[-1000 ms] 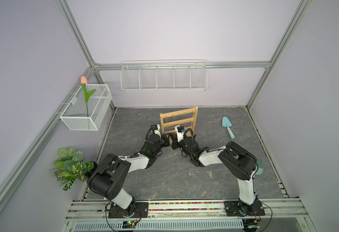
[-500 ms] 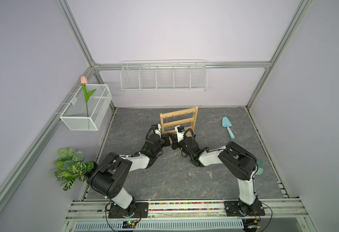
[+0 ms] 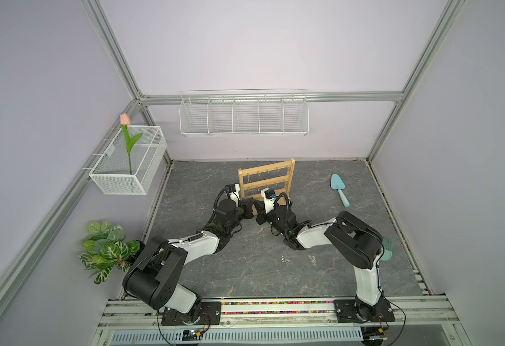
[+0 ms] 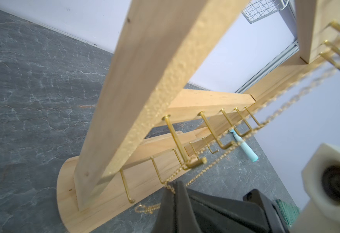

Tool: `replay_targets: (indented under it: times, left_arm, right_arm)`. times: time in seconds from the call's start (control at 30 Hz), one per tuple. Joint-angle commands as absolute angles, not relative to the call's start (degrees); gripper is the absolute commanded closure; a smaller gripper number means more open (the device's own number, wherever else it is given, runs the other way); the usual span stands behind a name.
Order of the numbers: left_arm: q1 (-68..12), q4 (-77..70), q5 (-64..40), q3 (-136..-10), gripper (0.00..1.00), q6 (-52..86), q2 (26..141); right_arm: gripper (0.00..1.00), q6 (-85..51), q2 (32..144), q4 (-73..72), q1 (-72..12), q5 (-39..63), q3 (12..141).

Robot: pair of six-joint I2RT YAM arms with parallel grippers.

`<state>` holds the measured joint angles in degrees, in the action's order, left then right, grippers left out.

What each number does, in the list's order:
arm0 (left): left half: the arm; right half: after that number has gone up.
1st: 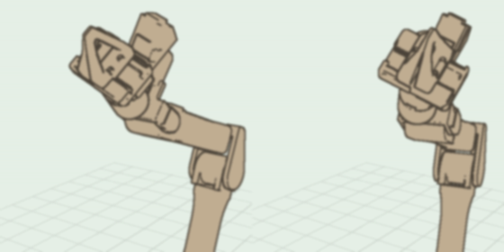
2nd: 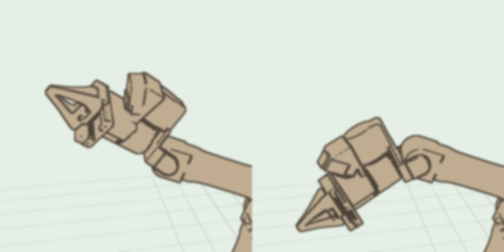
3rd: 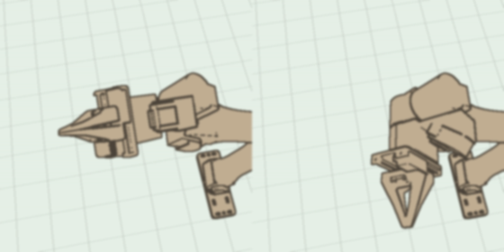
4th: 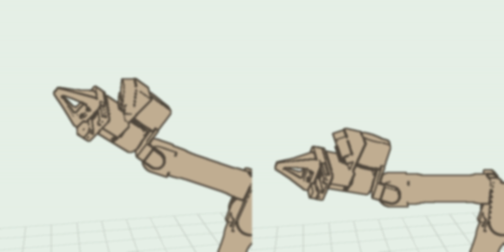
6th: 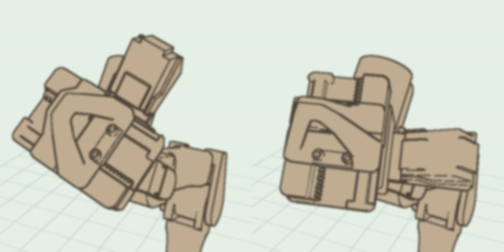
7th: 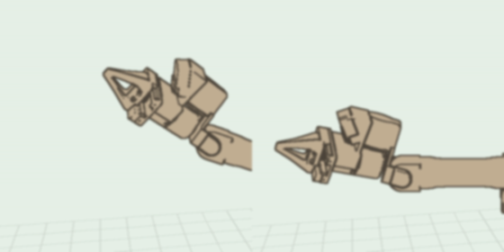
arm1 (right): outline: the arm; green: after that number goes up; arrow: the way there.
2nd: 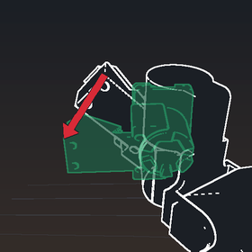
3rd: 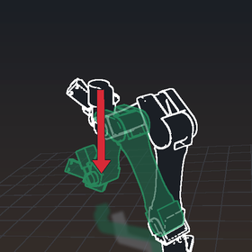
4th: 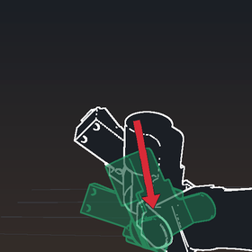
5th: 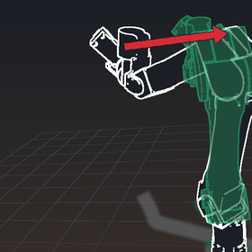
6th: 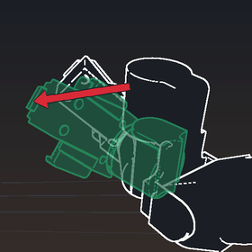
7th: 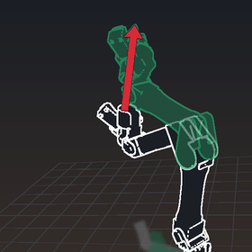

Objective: Hang the necklace on the jewelry display stand
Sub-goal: Hang the necklace on the stand.

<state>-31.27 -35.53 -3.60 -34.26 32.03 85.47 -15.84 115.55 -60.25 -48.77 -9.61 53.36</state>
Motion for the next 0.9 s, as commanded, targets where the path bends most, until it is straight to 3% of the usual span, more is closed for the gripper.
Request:
replay_targets:
  times: [0.0, 0.4, 0.87]
  left_arm:
    - [-31.6, -33.4, -4.3, -33.8, 1.0, 31.5, 83.6]
    - [-31.6, -24.4, 1.3, -32.7, 1.0, 28.8, 78.9]
    - [-31.5, -22.0, 7.4, -37.1, 1.0, 27.9, 82.3]
  right_arm:
    - [0.93, -15.7, 114.1, -62.6, -48.4, -10.5, 52.2]
    - [0.93, -15.9, 115.1, -62.5, -48.9, -10.0, 53.4]
    - [0.93, -15.5, 117.5, -60.4, -49.0, -9.6, 56.7]
